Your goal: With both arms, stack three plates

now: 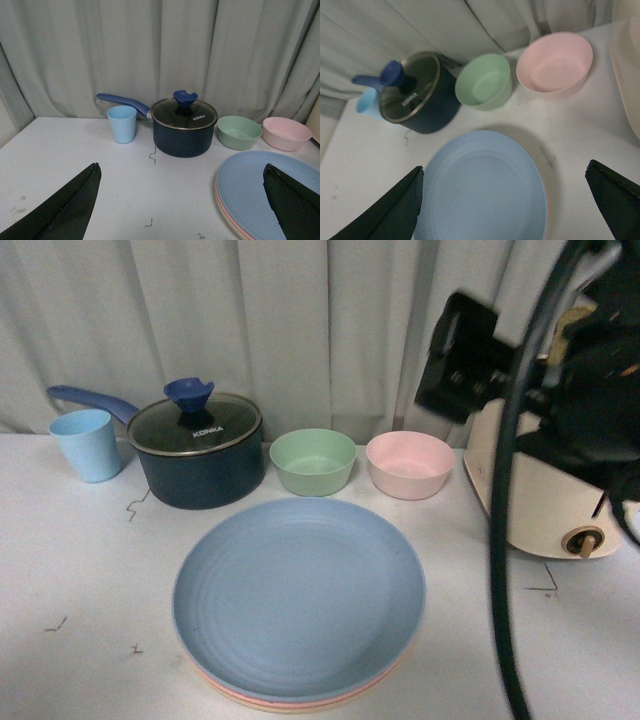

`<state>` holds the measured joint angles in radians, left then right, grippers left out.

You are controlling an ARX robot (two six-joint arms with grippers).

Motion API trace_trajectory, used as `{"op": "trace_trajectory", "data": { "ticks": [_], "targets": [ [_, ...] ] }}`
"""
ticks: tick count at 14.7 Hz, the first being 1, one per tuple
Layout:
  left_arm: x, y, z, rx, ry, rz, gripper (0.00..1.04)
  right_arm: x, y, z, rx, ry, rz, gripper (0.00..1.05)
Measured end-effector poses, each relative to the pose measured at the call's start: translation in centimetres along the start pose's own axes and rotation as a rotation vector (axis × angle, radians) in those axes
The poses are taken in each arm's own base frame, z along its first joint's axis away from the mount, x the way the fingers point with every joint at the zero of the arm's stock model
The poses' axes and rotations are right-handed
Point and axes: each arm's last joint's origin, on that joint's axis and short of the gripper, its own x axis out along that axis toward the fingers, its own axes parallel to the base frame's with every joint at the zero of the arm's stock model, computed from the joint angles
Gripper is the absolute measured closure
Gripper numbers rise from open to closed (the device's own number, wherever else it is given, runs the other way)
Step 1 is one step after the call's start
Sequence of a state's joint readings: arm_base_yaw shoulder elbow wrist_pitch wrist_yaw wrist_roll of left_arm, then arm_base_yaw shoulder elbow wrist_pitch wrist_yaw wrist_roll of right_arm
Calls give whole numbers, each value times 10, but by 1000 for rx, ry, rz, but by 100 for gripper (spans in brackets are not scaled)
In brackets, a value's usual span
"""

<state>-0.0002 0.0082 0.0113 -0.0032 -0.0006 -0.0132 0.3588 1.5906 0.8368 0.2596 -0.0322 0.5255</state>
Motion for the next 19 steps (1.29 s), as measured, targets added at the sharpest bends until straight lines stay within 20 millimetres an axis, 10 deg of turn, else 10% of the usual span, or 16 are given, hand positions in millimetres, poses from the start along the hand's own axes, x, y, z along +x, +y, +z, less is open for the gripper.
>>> {"op": "trace_trajectory", "data": {
  "ticks": [4, 9, 12, 19],
  "targets": [
    [0, 0, 0, 0, 1, 0, 7, -86, -23, 13, -245, -557, -168, 37],
    [0, 0, 0, 0, 0, 0, 7, -155, -82, -37, -416, -598, -236, 101],
    [0, 0, 0, 0, 0, 0, 7, -158, -102, -84, -420, -566, -245, 103],
    [0, 0, 0, 0, 0, 0, 7, -177, -97, -89, -423, -591, -240, 103]
  ]
}}
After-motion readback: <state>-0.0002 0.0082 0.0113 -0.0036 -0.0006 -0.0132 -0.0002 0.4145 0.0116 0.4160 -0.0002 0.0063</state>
